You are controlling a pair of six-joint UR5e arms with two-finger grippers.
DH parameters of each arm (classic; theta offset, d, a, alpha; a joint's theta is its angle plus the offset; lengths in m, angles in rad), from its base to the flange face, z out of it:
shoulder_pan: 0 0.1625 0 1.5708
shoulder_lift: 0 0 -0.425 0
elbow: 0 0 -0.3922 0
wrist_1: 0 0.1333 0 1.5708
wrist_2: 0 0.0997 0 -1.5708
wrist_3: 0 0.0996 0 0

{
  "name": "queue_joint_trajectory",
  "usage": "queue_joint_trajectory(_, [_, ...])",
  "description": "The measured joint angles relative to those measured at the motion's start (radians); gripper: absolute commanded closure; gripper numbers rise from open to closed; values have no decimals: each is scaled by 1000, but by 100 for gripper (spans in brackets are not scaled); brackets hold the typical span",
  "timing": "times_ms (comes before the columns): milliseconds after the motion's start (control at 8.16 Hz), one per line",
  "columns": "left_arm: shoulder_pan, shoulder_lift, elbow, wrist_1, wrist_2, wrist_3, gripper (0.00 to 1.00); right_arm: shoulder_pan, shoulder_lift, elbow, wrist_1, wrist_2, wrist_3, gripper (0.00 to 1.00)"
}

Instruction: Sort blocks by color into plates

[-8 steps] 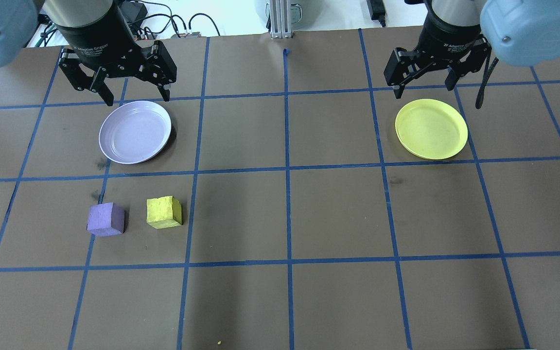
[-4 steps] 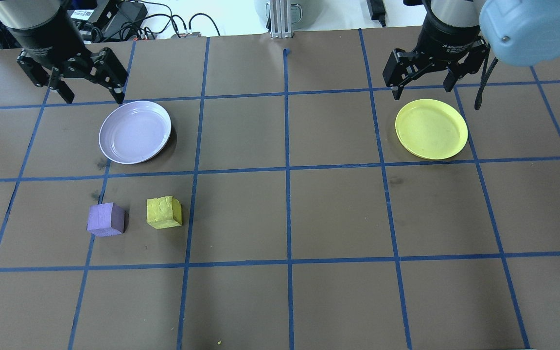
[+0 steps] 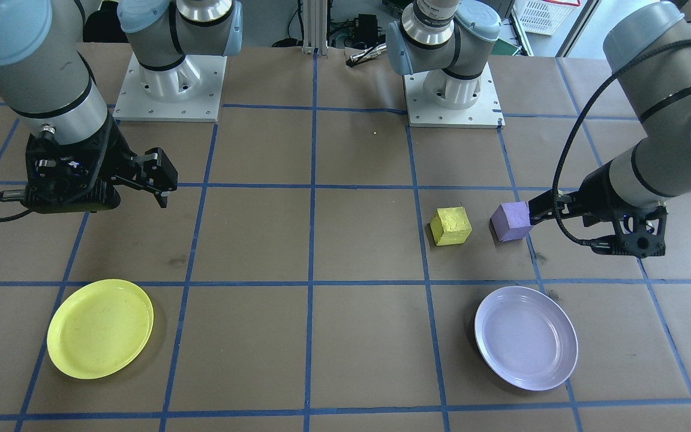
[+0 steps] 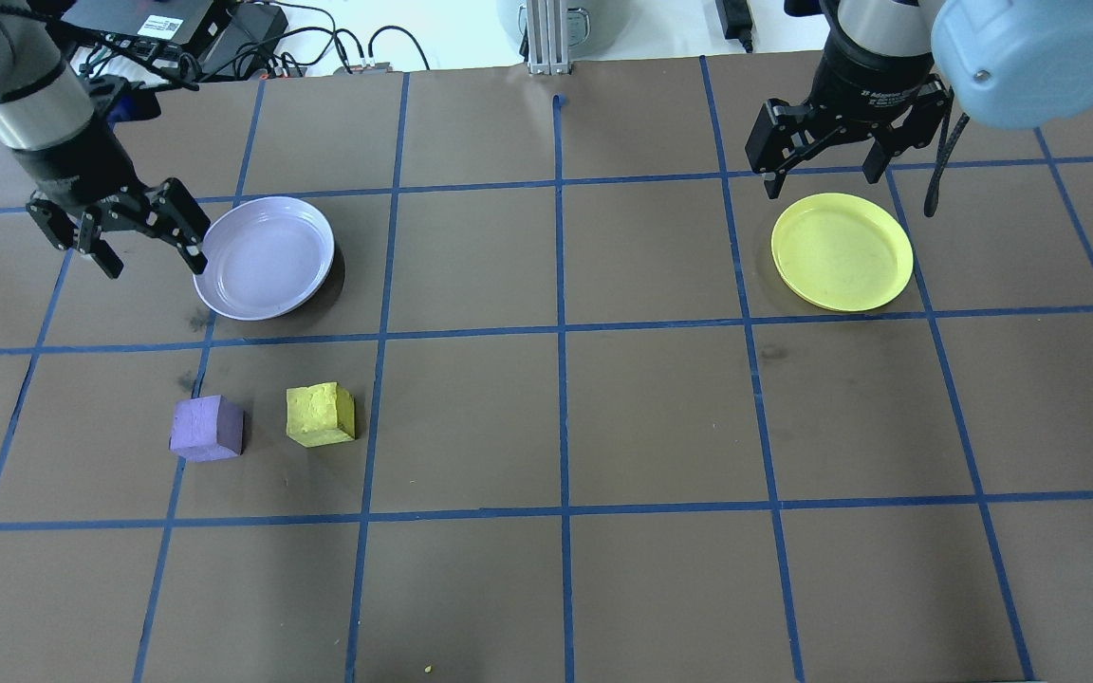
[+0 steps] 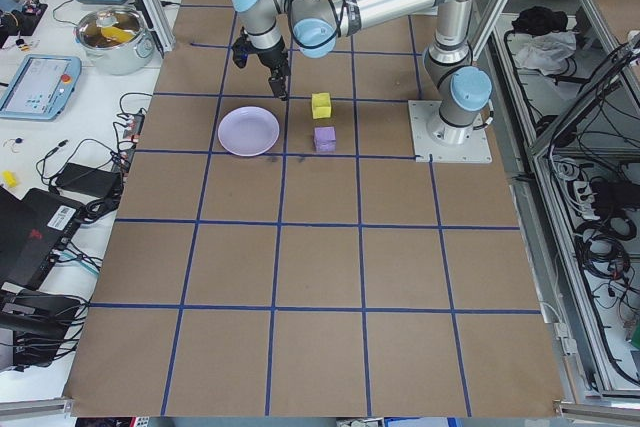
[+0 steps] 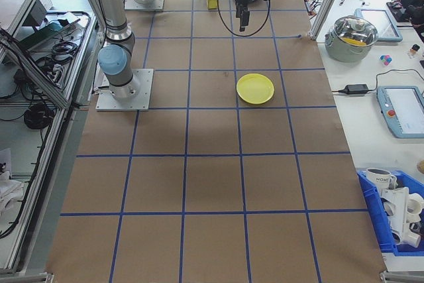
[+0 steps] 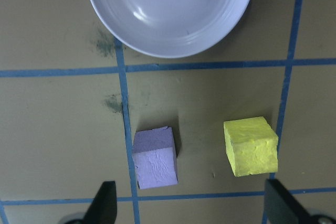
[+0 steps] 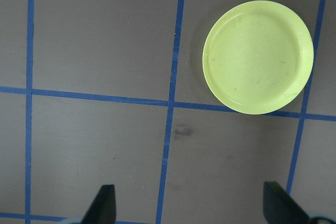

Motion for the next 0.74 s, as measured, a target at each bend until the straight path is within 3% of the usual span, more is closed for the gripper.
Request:
queue_joint_trajectory(245, [34, 0, -132, 83, 27, 8, 0, -1, 3, 0, 1, 1, 0, 0])
queue_joint_trajectory(490, [53, -10, -245, 202, 118, 22, 0, -1, 5, 0, 1, 0, 1, 0])
queue_joint_trajectory(735, [66, -18, -305, 240, 86, 19, 0, -2, 5, 1, 1, -1, 1, 0])
